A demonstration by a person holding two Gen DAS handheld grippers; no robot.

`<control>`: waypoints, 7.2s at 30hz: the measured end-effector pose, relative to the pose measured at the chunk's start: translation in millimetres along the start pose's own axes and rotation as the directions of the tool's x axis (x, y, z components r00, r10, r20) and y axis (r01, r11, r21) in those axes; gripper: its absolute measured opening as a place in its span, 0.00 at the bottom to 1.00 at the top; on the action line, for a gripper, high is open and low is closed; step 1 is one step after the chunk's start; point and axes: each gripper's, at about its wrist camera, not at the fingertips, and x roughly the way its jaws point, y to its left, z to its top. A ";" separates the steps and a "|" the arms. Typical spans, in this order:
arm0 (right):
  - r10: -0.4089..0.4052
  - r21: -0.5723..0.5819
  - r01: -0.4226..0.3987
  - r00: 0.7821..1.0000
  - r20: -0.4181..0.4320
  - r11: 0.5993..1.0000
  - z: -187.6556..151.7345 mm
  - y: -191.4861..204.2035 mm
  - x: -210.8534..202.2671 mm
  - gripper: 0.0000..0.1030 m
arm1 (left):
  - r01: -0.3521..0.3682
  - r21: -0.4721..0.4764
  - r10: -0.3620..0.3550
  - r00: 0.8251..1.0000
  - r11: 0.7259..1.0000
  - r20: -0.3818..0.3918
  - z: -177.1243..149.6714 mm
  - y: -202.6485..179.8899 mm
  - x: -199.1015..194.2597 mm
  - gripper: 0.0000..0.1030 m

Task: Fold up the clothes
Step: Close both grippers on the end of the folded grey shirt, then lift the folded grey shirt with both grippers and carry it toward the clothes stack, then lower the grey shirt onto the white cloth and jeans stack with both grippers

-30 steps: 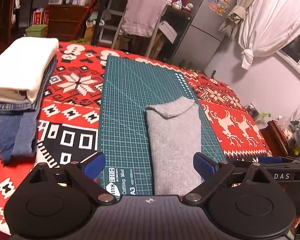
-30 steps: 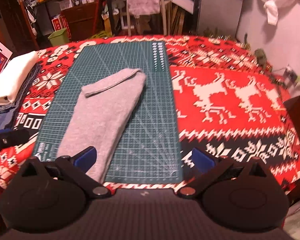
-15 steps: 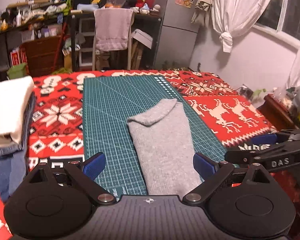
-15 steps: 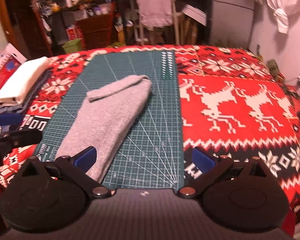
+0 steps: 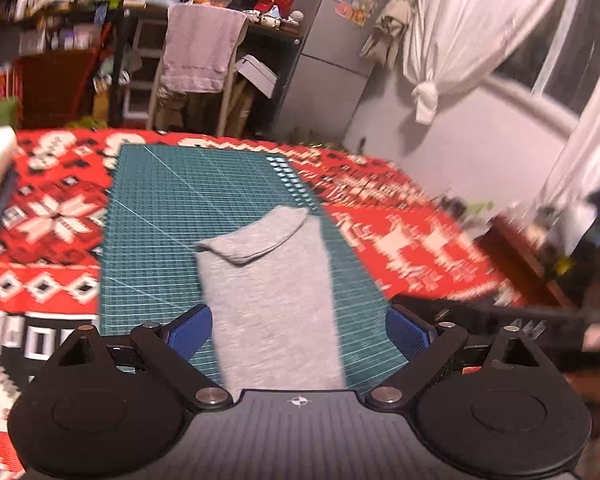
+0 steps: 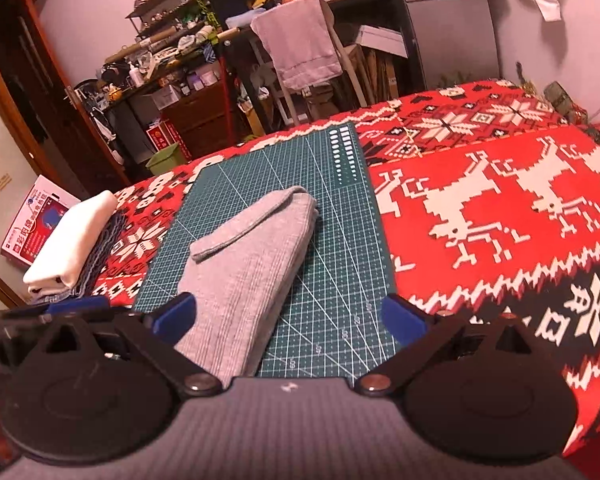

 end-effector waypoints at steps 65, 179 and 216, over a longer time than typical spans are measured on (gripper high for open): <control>0.170 -0.008 -0.170 0.980 0.100 0.985 80.7 138.3 76.6 0.09 | 0.111 -0.475 0.006 0.971 0.873 0.239 62.4 135.8 -51.2 0.10; 0.648 0.468 -0.545 0.758 -0.080 0.696 75.1 265.5 336.6 0.13 | -0.305 -0.310 0.337 0.940 0.900 0.053 104.2 329.1 -117.0 0.20; 0.656 0.369 -0.564 0.727 -0.203 0.739 19.1 272.5 274.0 0.06 | -0.367 -0.120 0.372 0.928 0.923 0.025 68.7 281.0 -133.3 0.17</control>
